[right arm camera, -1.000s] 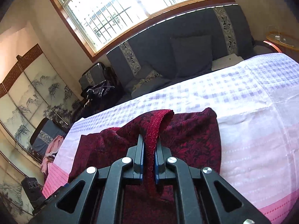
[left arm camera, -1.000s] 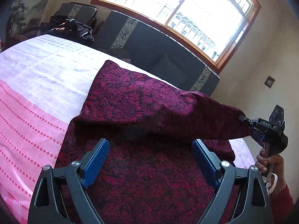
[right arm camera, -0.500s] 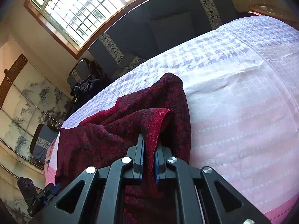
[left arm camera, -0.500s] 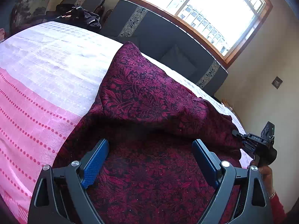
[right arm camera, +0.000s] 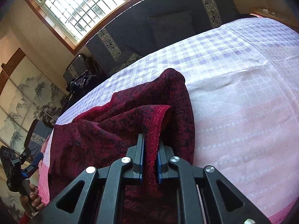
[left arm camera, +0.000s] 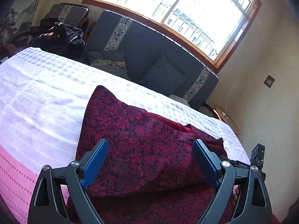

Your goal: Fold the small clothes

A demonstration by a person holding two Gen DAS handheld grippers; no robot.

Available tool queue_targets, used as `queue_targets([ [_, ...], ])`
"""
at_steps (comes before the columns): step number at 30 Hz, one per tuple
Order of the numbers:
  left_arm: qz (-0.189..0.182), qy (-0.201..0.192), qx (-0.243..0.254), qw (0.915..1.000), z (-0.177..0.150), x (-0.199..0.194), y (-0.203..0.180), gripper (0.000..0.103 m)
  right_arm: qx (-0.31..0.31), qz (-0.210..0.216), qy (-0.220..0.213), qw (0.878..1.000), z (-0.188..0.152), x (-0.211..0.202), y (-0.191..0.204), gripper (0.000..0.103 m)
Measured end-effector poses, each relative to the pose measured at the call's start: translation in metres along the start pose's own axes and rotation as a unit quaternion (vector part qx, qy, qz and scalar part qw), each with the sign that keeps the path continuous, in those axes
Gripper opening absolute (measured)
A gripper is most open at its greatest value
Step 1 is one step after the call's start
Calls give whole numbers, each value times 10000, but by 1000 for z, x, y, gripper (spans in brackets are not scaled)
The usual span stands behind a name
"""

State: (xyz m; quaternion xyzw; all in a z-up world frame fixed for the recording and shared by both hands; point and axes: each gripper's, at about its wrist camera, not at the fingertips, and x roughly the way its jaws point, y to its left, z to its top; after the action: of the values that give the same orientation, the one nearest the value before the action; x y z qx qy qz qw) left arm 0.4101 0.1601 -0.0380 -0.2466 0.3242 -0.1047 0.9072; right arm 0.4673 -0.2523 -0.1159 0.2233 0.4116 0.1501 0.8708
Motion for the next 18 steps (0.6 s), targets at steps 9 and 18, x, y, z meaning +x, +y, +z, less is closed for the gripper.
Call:
queue_targets([
  [9,545,150,-375,9977,8,51,50,91,117,0,9,9999,-1,0,-5,11],
  [18,1314,29,-126,9912,4,51,44,91,526,401,17,9978,1,-6,-19,15],
])
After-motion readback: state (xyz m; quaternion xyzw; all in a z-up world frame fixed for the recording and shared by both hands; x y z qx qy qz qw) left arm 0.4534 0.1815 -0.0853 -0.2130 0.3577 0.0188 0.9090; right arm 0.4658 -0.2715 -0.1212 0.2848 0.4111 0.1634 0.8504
